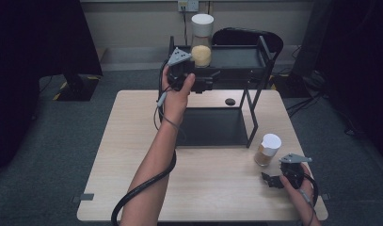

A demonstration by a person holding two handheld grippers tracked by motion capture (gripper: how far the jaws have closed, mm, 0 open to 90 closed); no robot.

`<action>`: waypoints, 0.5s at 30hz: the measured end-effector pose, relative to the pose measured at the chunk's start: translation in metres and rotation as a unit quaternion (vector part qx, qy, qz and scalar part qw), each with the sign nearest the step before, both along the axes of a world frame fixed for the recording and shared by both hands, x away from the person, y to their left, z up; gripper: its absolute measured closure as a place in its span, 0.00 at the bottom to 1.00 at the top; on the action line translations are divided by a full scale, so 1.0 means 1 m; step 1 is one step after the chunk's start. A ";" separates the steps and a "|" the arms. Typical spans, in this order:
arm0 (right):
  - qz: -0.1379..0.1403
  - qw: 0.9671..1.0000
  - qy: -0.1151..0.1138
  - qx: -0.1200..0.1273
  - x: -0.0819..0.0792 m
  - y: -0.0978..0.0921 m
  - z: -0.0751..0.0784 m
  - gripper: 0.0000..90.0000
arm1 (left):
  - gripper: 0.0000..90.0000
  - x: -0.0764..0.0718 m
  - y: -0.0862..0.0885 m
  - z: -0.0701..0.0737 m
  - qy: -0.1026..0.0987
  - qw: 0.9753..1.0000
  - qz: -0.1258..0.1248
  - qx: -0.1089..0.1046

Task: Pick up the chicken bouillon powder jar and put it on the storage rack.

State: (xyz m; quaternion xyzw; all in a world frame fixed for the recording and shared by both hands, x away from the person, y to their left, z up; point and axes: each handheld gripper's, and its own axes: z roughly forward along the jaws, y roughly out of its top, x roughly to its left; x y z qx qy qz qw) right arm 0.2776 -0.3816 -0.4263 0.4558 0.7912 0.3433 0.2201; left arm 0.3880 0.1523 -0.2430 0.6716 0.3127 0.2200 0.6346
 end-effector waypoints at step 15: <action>0.000 1.000 0.000 0.000 0.000 0.000 0.000 0.00 | 0.00 -0.004 0.002 -0.030 0.015 1.000 -0.011 -0.001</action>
